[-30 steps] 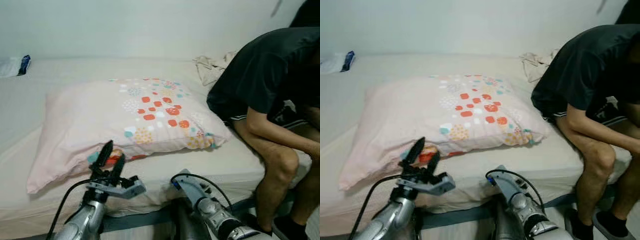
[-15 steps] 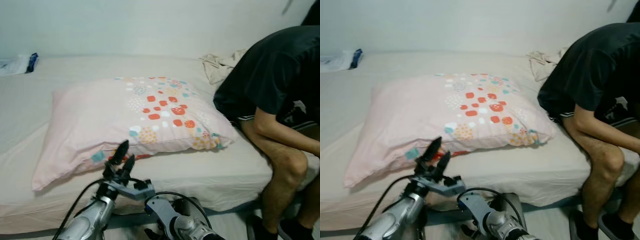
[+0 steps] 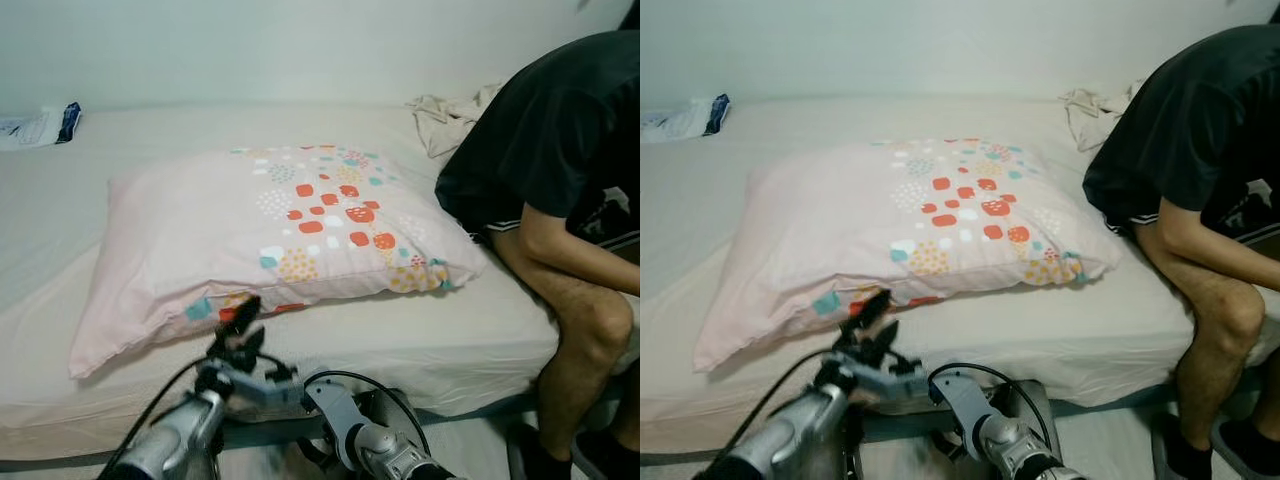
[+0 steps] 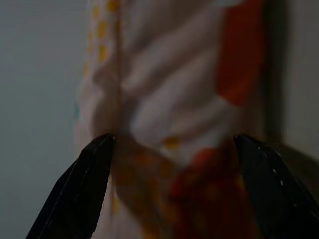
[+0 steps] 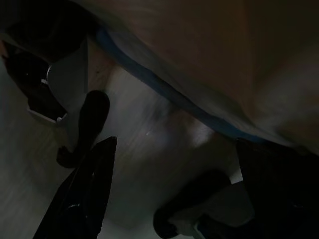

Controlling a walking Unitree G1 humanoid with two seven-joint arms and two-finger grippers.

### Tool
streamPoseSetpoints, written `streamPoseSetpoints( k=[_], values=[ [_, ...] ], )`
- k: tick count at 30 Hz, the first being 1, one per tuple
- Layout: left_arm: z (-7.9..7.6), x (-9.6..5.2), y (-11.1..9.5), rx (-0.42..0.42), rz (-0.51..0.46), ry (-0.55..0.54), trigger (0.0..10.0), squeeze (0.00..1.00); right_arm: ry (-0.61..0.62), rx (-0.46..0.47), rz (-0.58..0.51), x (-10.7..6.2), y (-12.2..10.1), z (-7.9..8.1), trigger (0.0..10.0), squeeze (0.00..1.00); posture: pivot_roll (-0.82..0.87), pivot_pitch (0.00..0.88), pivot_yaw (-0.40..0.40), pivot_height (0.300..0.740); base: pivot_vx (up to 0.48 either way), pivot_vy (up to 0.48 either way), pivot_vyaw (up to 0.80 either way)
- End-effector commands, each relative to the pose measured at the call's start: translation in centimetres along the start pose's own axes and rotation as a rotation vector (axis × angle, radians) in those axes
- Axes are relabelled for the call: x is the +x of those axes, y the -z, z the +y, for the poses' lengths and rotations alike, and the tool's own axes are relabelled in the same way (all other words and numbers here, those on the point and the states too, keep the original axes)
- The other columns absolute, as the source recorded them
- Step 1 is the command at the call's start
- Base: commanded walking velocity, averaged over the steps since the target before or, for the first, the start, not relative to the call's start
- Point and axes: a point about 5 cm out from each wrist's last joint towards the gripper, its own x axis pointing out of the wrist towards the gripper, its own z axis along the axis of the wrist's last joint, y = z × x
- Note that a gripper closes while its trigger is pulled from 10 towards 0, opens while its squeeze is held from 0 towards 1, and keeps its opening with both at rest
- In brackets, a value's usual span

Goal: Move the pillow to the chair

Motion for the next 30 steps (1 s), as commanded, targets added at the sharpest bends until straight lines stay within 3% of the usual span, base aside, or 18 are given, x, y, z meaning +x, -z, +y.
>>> streamPoseSetpoints(
  k=[1,6,14,16,21,28,29,30],
  values=[
    [-0.7,-0.2,0.0,-0.018,0.030,0.028,10.0,0.00,0.010,0.027,0.001,-0.1,0.7,0.1,10.0,0.00,0.06,0.224,-0.047,0.558,0.000,0.000,0.00],
    [-0.8,0.8,1.1,-0.008,0.074,0.049,10.0,0.00,0.025,0.052,-0.002,-0.2,1.1,0.2,10.0,0.00,0.02,0.267,-0.024,0.558,0.000,0.000,0.00],
    [-1.4,0.0,4.3,0.073,0.173,0.104,10.0,0.00,0.042,0.080,-0.011,-0.4,1.6,0.0,10.0,0.00,-0.01,0.303,0.000,0.558,0.000,0.000,0.00],
    [-1.6,-0.6,6.3,0.097,0.259,0.120,10.0,0.00,0.050,0.092,-0.018,-0.5,1.8,-0.1,10.0,0.00,-0.02,0.310,0.008,0.558,0.000,0.000,0.00],
    [-1.2,-0.5,7.9,0.090,0.353,0.106,10.0,0.00,0.054,0.100,-0.025,-0.5,1.7,-0.1,10.0,0.00,-0.03,0.306,0.010,0.558,0.000,0.000,0.00],
    [-0.2,0.6,8.2,0.050,0.390,0.056,10.0,0.00,0.048,0.101,-0.036,-0.4,1.4,0.1,10.0,0.00,-0.04,0.294,0.006,0.558,0.000,0.000,0.00],
    [-0.1,0.9,8.2,0.042,0.389,0.048,0.0,0.00,0.046,0.100,-0.039,-0.4,1.3,0.1,10.0,0.00,-0.04,0.286,0.006,0.558,0.000,0.000,0.00],
    [-0.1,1.0,8.1,0.033,0.390,0.044,0.0,0.00,0.045,0.098,-0.042,-0.4,1.2,0.1,10.0,0.00,-0.04,0.284,0.004,0.558,0.000,0.000,0.00]
  ],
)
